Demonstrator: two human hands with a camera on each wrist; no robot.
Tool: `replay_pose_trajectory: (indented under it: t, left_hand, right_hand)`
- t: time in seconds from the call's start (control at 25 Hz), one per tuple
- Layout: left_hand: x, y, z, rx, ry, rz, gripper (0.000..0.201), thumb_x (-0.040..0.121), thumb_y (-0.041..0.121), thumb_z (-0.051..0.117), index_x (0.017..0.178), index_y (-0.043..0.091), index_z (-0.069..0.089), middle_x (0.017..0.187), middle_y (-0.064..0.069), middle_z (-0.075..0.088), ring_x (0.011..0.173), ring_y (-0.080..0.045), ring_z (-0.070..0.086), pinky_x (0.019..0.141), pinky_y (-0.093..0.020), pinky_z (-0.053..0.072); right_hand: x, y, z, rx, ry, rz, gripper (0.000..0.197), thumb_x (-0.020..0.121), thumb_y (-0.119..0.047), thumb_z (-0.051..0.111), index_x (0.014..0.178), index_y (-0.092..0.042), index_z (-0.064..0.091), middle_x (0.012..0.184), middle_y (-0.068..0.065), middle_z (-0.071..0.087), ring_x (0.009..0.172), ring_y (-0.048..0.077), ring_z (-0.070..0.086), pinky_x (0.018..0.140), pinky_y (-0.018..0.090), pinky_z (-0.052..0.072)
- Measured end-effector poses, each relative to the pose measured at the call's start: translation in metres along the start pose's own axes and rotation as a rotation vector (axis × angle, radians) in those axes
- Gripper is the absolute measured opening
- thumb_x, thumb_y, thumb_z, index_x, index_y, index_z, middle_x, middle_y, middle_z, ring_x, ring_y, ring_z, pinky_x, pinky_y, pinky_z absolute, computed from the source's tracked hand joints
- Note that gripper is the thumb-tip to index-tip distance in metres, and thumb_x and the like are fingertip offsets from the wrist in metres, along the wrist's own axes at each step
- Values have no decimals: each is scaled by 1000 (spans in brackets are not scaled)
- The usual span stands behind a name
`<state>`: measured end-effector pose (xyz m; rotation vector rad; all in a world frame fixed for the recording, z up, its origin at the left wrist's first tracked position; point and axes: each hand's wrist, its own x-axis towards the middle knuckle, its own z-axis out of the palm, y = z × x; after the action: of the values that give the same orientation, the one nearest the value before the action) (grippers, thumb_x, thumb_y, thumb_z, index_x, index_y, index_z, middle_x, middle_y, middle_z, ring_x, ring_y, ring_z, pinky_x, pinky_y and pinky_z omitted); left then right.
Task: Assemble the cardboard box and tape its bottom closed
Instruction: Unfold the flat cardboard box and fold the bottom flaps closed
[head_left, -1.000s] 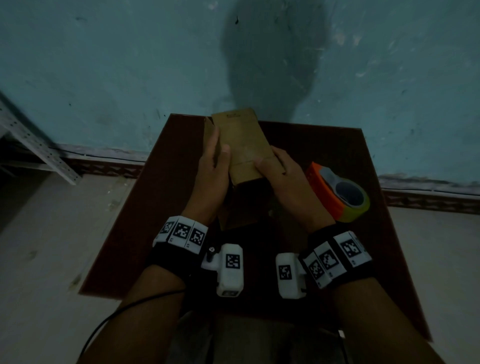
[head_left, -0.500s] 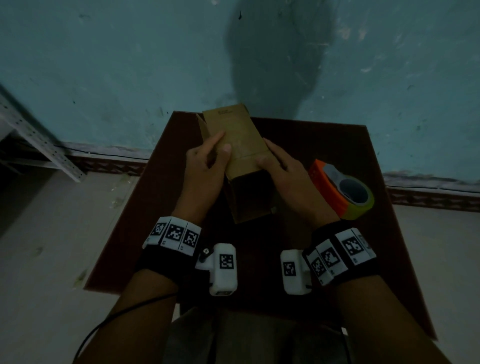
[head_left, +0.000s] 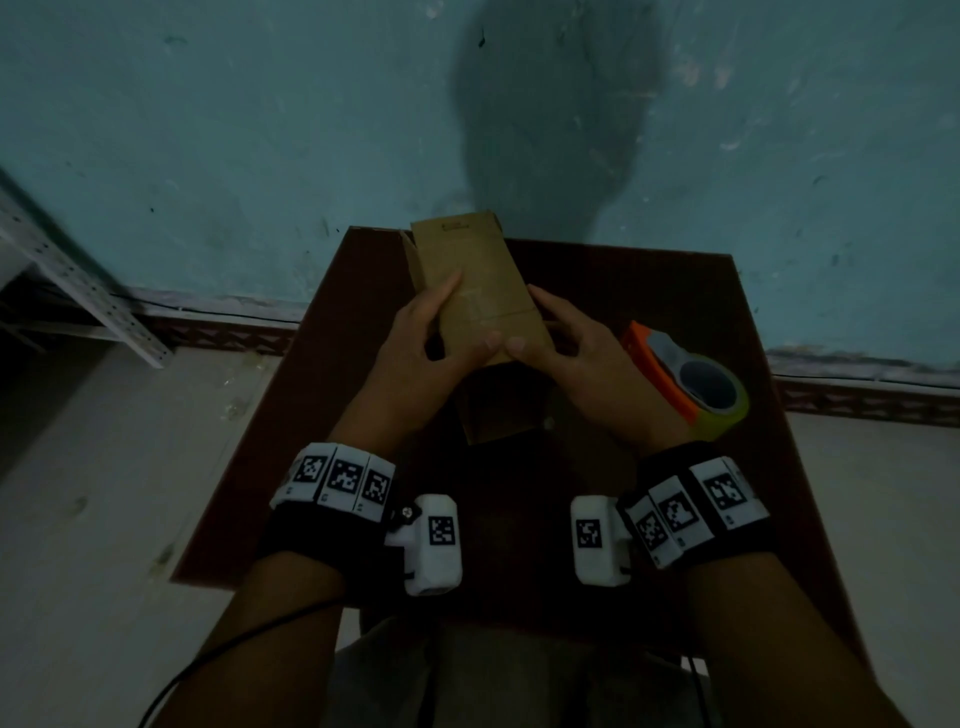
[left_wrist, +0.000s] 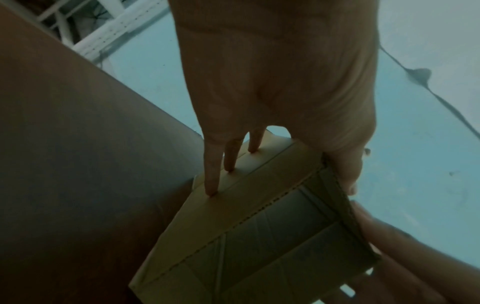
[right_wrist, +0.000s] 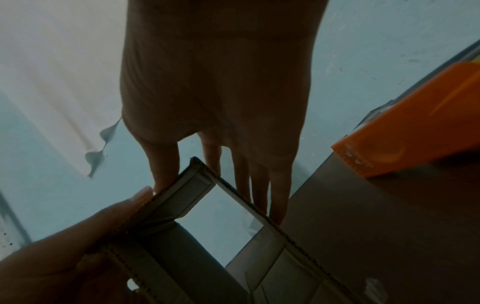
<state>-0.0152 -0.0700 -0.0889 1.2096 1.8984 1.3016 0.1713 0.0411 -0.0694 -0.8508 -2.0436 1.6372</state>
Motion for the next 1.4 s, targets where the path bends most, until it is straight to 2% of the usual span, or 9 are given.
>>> replay_pose_trajectory:
  t: [0.36, 0.48, 0.6, 0.68, 0.76, 0.88, 1.12, 1.28, 1.4]
  left_hand:
    - [-3, -3, 4, 94, -60, 40, 112, 72, 68, 83, 162, 55, 18, 173, 5, 26, 156, -18, 34, 121, -49, 42]
    - [-4, -7, 2, 152, -101, 81, 108, 81, 40, 85, 161, 59, 15, 176, -5, 20, 160, -26, 28, 123, -53, 39]
    - [-3, -7, -2, 191, -158, 82, 99, 94, 7, 74, 164, 53, 20, 178, -9, 14, 160, -26, 27, 118, -21, 39]
    - [-3, -5, -3, 183, -188, 72, 100, 94, -1, 71, 164, 50, 22, 177, -7, 15, 158, -22, 27, 102, -1, 38]
    - [-2, 0, -3, 112, -160, 59, 92, 94, 5, 75, 164, 43, 28, 173, -3, 27, 151, -17, 37, 100, -4, 45]
    - [-5, 5, 3, 141, -6, 89, 71, 97, 31, 75, 158, 36, 39, 162, 0, 42, 142, -17, 49, 113, -34, 50]
    - [-10, 13, 15, 402, 201, 94, 56, 102, 41, 64, 153, 30, 43, 155, -3, 50, 134, -20, 56, 101, -33, 49]
    - [-8, 8, 14, 336, 187, 58, 60, 100, 48, 65, 151, 28, 40, 160, -3, 37, 129, -12, 48, 99, -35, 48]
    - [-11, 8, 16, 285, 196, 67, 57, 102, 45, 64, 150, 26, 41, 159, -3, 36, 122, -6, 44, 95, -29, 43]
  right_hand:
    - [2, 5, -4, -31, 22, -39, 78, 100, -29, 74, 166, -39, 33, 159, -8, 45, 133, 4, 50, 84, 14, 55]
    - [2, 5, -7, -14, 24, -58, 77, 102, -23, 72, 166, -41, 33, 153, -15, 43, 123, -6, 51, 86, 8, 56]
    - [0, 8, -7, -143, 57, -77, 77, 106, -16, 66, 165, -47, 30, 163, -8, 39, 126, -1, 51, 100, 19, 56]
    - [0, 9, -4, -235, 60, -62, 79, 106, -18, 65, 165, -53, 26, 167, 0, 39, 132, 8, 52, 92, 11, 53]
    - [3, 10, 1, -318, 93, -59, 80, 105, -20, 67, 164, -55, 23, 166, 3, 44, 137, 17, 56, 100, 21, 55]
    - [6, 9, 15, -493, 201, -75, 81, 102, -24, 69, 162, -51, 21, 156, 6, 54, 131, 21, 62, 107, 46, 57]
    - [7, 9, 24, -364, 208, -69, 72, 103, -47, 63, 163, -54, 23, 154, 3, 56, 123, 16, 66, 101, 43, 59]
    - [3, 2, 12, 2, 131, 38, 53, 112, -41, 48, 164, -44, 39, 146, -11, 57, 112, -4, 64, 81, 14, 56]
    - [4, 2, 10, 27, 109, 25, 51, 110, -37, 56, 160, -39, 48, 149, -9, 63, 126, 2, 65, 93, 22, 59]
